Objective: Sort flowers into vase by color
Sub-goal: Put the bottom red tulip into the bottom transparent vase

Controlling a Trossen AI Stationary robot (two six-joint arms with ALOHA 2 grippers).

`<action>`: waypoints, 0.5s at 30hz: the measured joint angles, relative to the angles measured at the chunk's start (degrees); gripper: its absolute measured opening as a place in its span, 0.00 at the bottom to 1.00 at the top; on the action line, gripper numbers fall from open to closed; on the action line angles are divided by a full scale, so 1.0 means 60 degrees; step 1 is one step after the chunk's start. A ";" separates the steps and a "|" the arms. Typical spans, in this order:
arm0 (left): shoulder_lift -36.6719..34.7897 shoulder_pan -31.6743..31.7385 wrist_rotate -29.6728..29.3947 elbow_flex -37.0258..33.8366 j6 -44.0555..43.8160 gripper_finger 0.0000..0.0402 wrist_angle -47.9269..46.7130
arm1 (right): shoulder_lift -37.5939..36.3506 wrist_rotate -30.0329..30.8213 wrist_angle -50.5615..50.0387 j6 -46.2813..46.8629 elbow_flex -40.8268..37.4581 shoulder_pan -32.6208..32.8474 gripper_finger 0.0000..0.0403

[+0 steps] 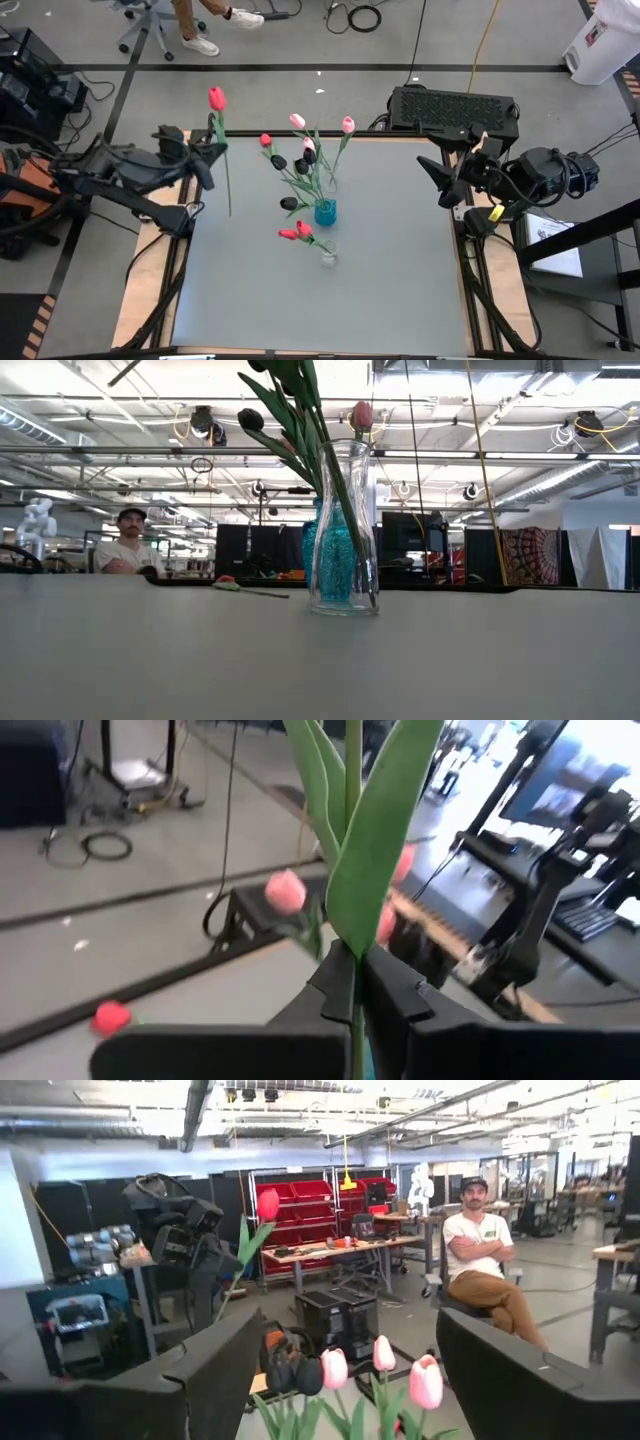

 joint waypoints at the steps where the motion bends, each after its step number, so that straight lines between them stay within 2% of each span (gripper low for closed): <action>1: 0.0003 0.0031 -0.0021 0.0104 0.0292 0.03 0.0225 | 0.0000 0.0000 0.0000 0.0087 0.0000 0.0000 0.73; 9: 0.0011 0.0095 -0.0004 0.0387 0.2882 0.03 0.2626 | -0.0001 0.0000 0.0000 0.0258 0.0000 0.0000 0.73; 15: 0.0052 0.0095 0.0682 0.0387 0.4439 0.03 0.4265 | -0.0003 -0.0031 0.0001 0.0262 0.0000 0.0000 0.73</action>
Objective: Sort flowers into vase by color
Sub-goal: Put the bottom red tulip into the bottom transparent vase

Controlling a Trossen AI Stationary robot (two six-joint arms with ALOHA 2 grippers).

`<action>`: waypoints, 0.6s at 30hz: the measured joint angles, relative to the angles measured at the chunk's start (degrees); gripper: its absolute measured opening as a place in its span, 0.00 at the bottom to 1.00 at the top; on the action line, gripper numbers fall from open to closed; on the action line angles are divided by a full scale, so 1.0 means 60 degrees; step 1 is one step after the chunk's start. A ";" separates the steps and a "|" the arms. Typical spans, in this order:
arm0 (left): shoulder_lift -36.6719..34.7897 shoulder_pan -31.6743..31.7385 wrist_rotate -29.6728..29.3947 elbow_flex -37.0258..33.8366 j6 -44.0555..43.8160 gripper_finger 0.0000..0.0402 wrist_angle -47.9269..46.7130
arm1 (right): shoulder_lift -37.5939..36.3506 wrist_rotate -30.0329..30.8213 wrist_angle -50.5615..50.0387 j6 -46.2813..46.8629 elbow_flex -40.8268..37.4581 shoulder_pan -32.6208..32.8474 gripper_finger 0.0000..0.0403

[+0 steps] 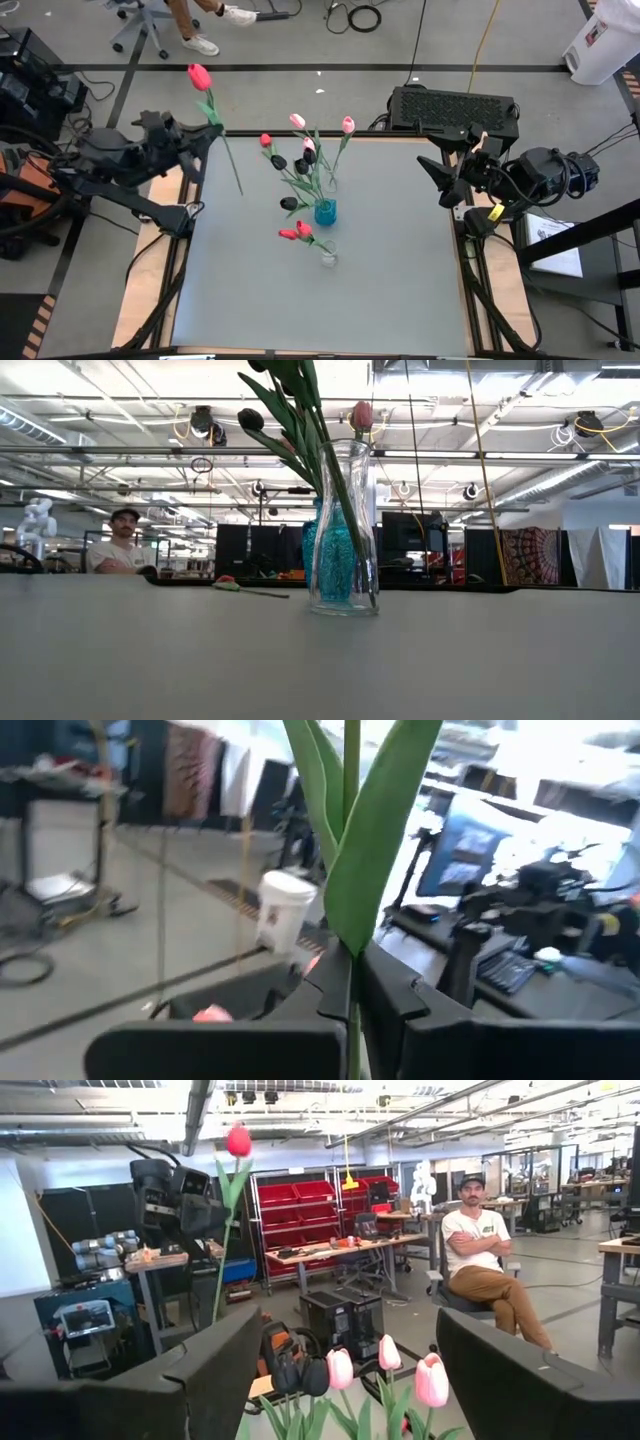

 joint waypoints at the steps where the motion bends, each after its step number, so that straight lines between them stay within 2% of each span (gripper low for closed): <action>1: 0.0017 0.0000 0.0189 0.0000 0.0225 0.03 0.0249 | 0.0003 -0.0013 0.0014 0.0000 0.0000 0.0000 0.73; 13: 0.0328 0.0000 0.1790 0.0000 0.2011 0.03 0.2665 | 0.0192 -0.0013 0.0087 0.0497 0.0000 0.0000 0.73; 18: 0.0632 0.0000 0.2003 0.0000 0.2522 0.03 0.3318 | 0.0545 -0.0009 0.0101 0.0615 0.0000 0.0000 0.73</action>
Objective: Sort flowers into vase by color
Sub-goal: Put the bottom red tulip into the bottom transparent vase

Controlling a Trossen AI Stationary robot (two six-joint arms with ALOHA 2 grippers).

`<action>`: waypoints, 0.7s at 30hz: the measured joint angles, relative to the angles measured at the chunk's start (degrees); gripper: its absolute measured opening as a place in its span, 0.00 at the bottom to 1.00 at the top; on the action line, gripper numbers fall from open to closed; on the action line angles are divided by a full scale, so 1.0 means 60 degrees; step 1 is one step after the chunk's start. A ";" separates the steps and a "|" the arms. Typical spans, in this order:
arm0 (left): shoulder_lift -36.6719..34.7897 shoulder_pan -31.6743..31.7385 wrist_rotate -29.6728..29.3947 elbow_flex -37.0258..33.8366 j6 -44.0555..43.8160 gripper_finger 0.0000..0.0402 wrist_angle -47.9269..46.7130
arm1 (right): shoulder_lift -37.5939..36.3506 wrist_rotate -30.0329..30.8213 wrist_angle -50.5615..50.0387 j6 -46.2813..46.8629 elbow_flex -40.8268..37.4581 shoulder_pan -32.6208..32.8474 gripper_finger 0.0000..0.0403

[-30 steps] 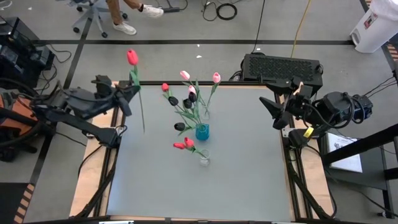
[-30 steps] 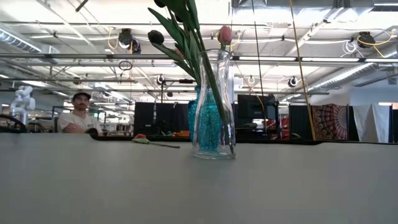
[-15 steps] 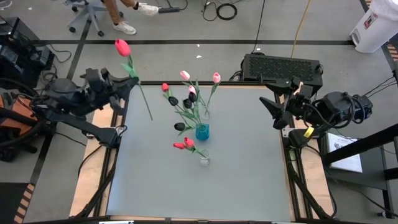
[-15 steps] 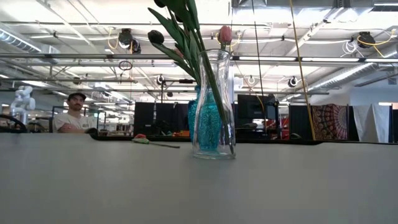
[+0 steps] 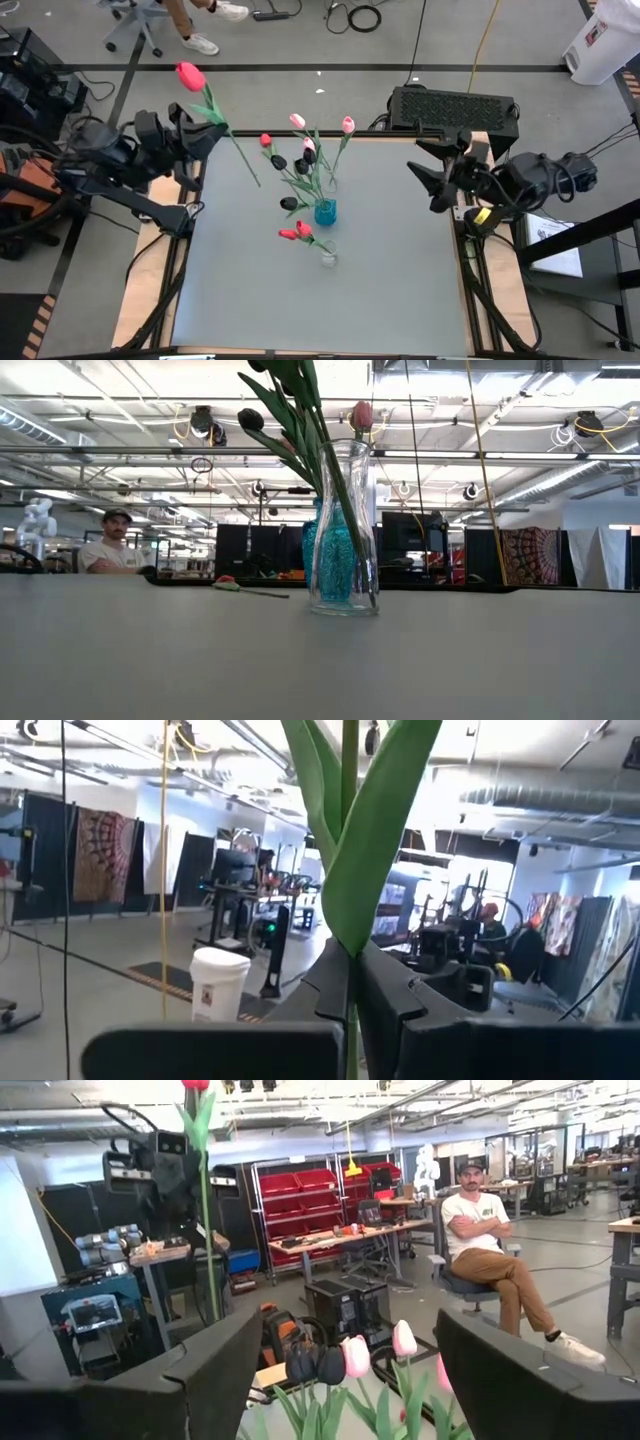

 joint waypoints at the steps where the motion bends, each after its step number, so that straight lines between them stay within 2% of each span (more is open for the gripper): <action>1: 0.0069 0.0000 0.0006 -0.0004 0.0034 0.03 0.0063 | 0.0089 0.0000 0.0048 0.0017 0.0000 0.0000 0.73; 7: 0.0340 0.0000 0.0046 -0.0004 0.0057 0.03 0.0388 | 0.0626 0.0000 0.1617 -0.0476 0.0000 0.0000 0.73; 12: 0.0527 0.0243 0.0645 -0.0004 0.0044 0.03 0.0854 | 0.0949 -0.0301 0.2839 -0.0717 0.0000 -0.0009 0.73; 17: 0.0828 0.0682 0.1371 -0.0004 -0.0031 0.03 0.1252 | 0.1169 -0.1174 0.2928 0.0023 0.0141 -0.0215 0.73; 21: 0.1155 0.1044 0.1970 -0.0007 -0.0247 0.03 0.1364 | 0.1500 -0.1555 0.2886 0.0013 0.0489 -0.0411 0.73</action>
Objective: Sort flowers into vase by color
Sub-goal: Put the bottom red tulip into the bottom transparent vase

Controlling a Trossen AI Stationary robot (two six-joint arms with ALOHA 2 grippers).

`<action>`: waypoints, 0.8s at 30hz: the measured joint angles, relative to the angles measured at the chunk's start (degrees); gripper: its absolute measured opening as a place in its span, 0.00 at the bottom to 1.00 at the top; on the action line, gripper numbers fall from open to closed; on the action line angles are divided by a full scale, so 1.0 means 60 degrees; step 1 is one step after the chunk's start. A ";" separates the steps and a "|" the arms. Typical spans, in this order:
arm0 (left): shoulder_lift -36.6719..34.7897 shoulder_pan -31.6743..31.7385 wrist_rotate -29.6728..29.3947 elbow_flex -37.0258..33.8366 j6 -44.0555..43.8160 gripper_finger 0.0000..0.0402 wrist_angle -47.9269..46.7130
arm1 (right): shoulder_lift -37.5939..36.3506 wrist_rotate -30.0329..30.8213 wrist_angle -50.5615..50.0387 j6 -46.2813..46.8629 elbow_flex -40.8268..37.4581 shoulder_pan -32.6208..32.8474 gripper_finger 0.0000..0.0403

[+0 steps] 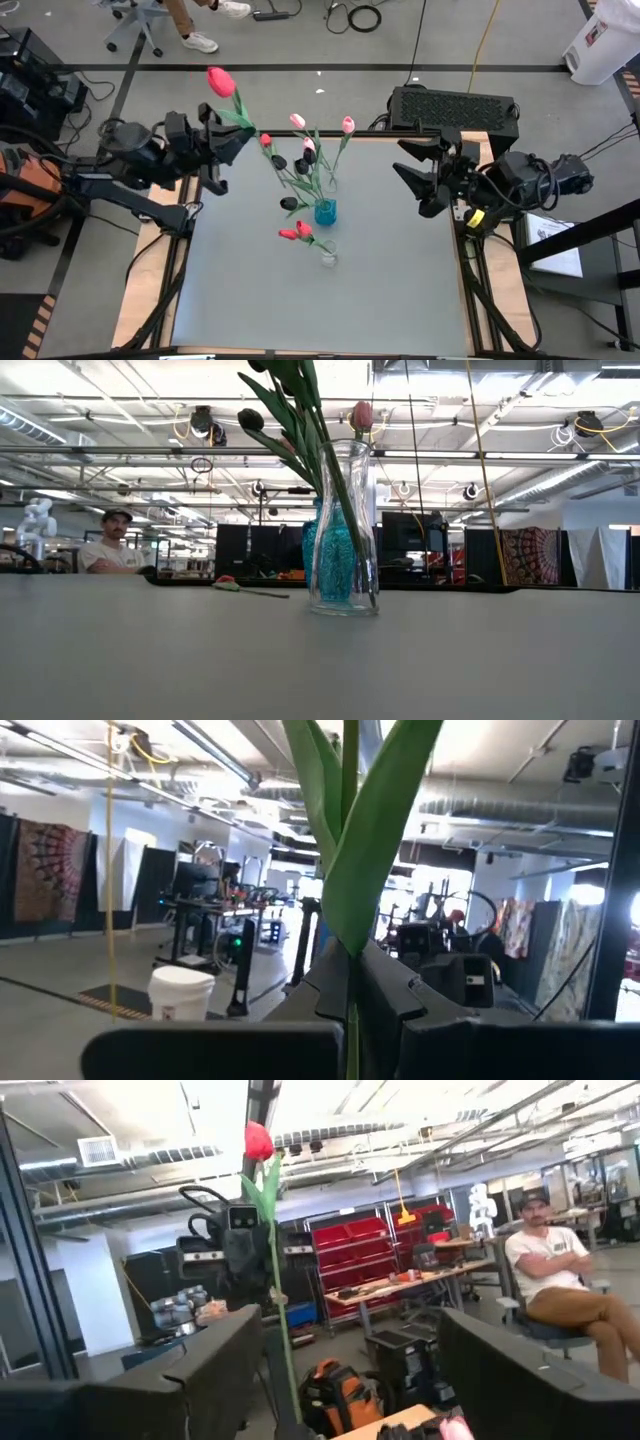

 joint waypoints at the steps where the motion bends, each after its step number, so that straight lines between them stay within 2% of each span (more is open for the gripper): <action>1: 0.0083 0.0104 0.0148 0.0000 -0.0045 0.03 0.0045 | 0.0090 -0.0065 -0.0035 -0.0074 0.0104 -0.0063 0.73; 7: 0.0556 0.0619 0.1032 0.0000 -0.0301 0.03 0.0508 | 0.0647 -0.0419 -0.1048 -0.0137 0.0981 -0.0434 0.73; 13: 0.1046 0.0920 0.1796 0.0000 -0.0428 0.03 0.1521 | 0.1198 -0.0465 -0.1331 -0.0141 0.1748 -0.0623 0.73; 18: 0.1454 0.1077 0.2356 0.0000 -0.0930 0.03 0.1764 | 0.1543 -0.0460 -0.1333 -0.0140 0.1972 -0.0660 0.73; 24: 0.1976 0.1076 0.2535 0.0000 -0.1205 0.03 0.1789 | 0.1800 -0.0458 -0.1326 -0.0140 0.1988 -0.0657 0.73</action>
